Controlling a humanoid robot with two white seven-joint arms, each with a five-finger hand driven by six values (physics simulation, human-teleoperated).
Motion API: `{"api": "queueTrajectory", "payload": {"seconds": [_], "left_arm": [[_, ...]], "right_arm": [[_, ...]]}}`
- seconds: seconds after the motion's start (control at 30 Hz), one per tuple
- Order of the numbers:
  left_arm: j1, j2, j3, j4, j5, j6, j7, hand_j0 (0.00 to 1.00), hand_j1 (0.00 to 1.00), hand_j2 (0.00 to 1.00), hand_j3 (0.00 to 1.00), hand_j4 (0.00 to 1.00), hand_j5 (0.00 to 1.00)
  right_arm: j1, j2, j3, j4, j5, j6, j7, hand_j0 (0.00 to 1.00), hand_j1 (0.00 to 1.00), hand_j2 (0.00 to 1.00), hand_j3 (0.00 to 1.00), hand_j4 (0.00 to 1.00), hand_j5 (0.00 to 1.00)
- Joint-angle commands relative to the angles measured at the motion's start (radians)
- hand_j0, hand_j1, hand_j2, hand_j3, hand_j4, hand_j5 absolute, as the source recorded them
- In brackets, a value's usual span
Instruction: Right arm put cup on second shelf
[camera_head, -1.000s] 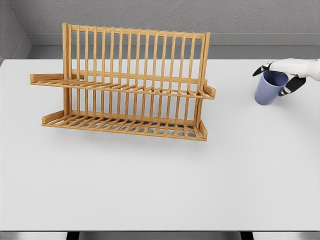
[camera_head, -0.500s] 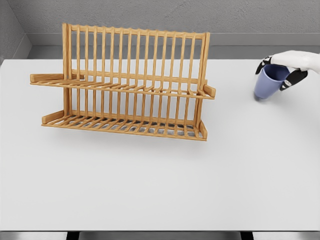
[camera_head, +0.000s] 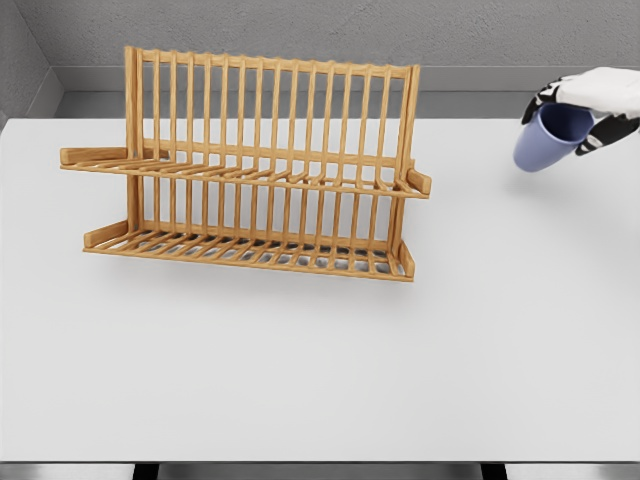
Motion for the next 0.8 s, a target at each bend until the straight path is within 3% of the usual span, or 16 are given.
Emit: {"api": "queueTrajectory", "payload": {"seconds": [0.0,0.13,0.23,0.5,0.77], "left_arm": [[0.000,0.000,0.000,0.001,0.000,0.000,0.000,1.00,1.00,1.00,1.00,1.00,1.00],[0.000,0.000,0.000,0.001,0.000,0.000,0.000,1.00,1.00,1.00,1.00,1.00,1.00],[0.000,0.000,0.000,0.000,0.000,0.000,0.000,1.00,1.00,1.00,1.00,1.00,1.00],[0.000,0.000,0.000,0.000,0.000,-0.002,0.000,1.00,1.00,1.00,1.00,1.00,1.00],[0.000,0.000,0.000,0.001,0.000,0.000,0.000,1.00,1.00,1.00,1.00,1.00,1.00]], "right_arm": [[0.005,-0.026,-0.033,-0.055,-0.005,0.003,-0.001,0.68,0.68,0.68,0.68,0.68,0.68],[0.009,-0.063,-0.037,-0.152,-0.006,-0.005,-0.001,0.68,0.68,0.68,0.68,0.68,0.68],[0.049,-0.072,-0.082,-0.226,-0.008,-0.005,-0.001,0.68,0.68,0.68,0.68,0.68,0.68],[0.054,-0.084,-0.102,-0.393,-0.008,-0.005,-0.001,0.68,0.68,0.68,0.68,0.68,0.68],[0.052,-0.084,-0.105,-0.471,-0.008,-0.008,-0.001,0.68,0.68,0.68,0.68,0.68,0.68]]}}
